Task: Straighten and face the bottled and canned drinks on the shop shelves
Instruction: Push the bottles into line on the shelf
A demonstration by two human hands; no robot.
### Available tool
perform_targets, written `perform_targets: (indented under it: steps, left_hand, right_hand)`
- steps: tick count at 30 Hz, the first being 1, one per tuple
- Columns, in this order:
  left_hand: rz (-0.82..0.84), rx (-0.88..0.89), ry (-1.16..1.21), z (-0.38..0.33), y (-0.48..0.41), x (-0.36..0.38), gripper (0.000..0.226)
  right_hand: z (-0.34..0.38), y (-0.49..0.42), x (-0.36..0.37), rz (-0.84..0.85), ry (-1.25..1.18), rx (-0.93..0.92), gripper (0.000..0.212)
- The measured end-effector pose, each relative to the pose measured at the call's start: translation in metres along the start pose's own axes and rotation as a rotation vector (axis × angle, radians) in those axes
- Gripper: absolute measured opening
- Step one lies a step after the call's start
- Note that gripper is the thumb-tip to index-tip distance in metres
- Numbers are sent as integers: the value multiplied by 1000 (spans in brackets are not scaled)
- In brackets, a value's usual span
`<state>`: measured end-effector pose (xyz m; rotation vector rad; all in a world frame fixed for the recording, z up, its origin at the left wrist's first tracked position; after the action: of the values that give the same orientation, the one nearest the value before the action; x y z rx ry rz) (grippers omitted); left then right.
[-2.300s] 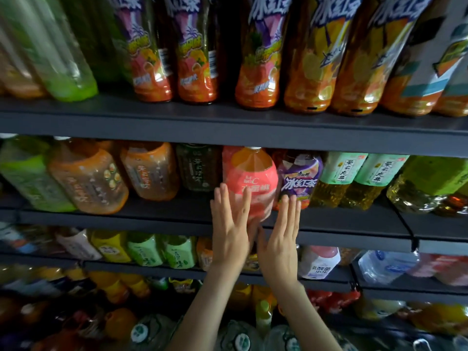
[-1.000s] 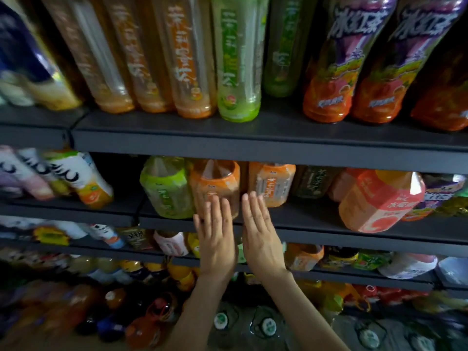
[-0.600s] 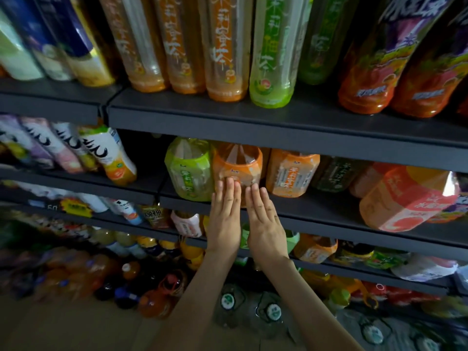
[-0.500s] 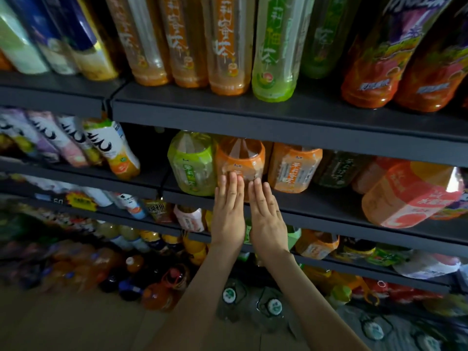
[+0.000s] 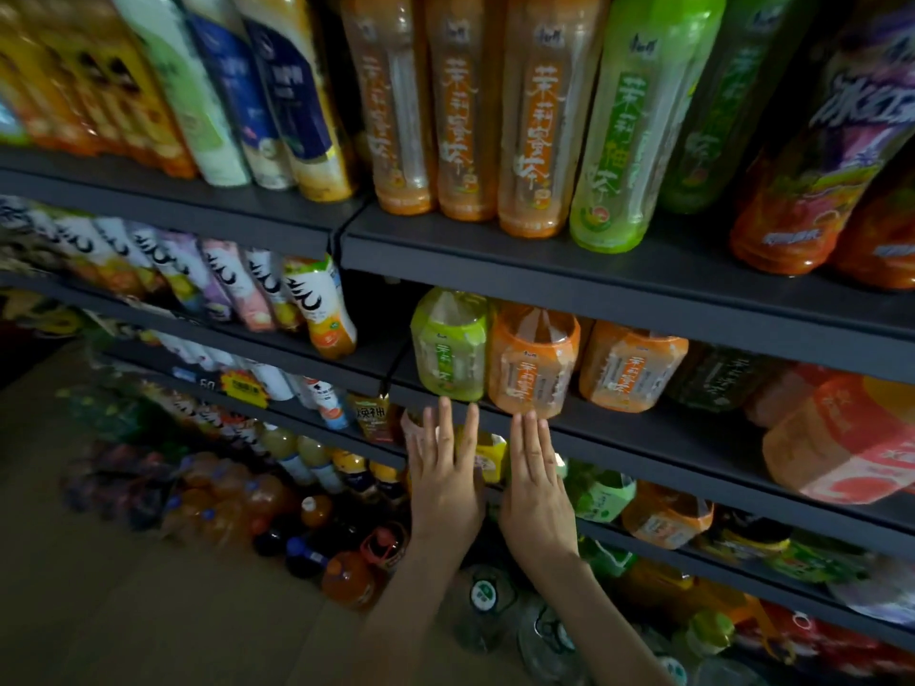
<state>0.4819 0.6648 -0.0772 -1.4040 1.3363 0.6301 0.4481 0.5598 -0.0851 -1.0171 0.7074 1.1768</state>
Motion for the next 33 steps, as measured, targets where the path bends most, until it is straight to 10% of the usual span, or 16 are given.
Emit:
perform_targets:
  steps: [9, 18, 33]
  left_hand:
    - [-103, -140, 50, 119, -56, -48, 83]
    - [-77, 15, 15, 245, -137, -55, 94]
    - [-84, 106, 114, 296, -119, -8, 77]
  right_hand:
    - [106, -59, 34, 11, -151, -104, 80]
    - [170, -166, 112, -39, -560, 451, 81]
    - [180, -192, 134, -359, -397, 421, 75]
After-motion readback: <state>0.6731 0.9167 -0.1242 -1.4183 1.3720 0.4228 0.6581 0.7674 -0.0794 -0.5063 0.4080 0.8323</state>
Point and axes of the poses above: each hand's wrist, its own y-axis away from the middle knuckle, its own x-axis out of the palm, z = x × y, the point moved 9 cm from there along -y, towards the middle knuckle, and after that the axes turned 6 degrees about -x, right-handed, at the moved point
